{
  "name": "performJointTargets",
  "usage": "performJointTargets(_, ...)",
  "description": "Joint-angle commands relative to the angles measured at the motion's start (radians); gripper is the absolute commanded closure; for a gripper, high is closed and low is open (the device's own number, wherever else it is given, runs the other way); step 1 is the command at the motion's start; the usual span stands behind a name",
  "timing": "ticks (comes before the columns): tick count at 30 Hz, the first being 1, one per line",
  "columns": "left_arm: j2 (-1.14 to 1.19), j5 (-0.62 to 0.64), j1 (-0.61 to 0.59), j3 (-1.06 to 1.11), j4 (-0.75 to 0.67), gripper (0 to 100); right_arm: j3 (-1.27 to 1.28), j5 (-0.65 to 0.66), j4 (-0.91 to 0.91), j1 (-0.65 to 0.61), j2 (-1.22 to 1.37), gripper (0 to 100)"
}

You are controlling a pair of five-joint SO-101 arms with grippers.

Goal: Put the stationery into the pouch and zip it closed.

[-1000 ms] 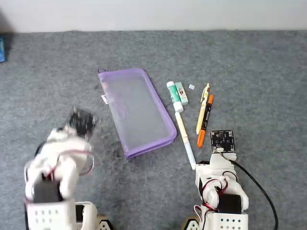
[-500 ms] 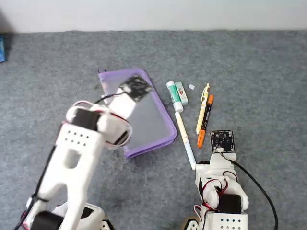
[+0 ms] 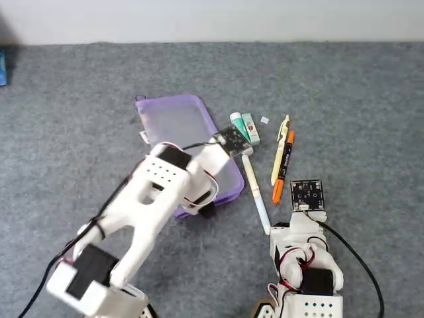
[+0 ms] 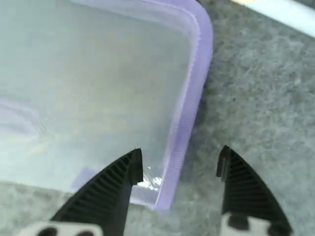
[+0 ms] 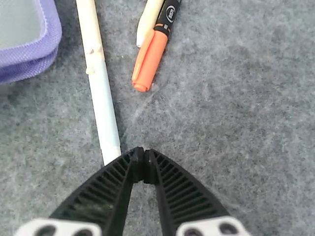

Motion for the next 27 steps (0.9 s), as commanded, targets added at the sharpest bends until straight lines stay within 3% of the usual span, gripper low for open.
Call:
performJointTargets(1, 0.054, 0.002, -0.002, -0.050, -0.086, 77, 0.017, 0.006, 0.004, -0.005, -0.004, 99.0)
performJointTargets(9, 0.074, -0.005, -0.032, -0.047, -0.192, 98, 0.017, 0.006, 0.004, -0.005, -0.004, 99.0)
performJointTargets(18, 0.066, -0.006, -0.043, -0.091, 0.017, 99, 0.018, 0.006, 0.004, -0.007, -0.004, 99.0)
performJointTargets(22, 0.066, 0.002, -0.060, -0.220, 0.129, 99, 0.018, 0.006, 0.004, -0.007, -0.002, 99.0)
performJointTargets(27, 0.072, 0.003, -0.109, -0.430, 0.147, 99, 0.018, 0.006, 0.004, -0.008, -0.001, 99.0)
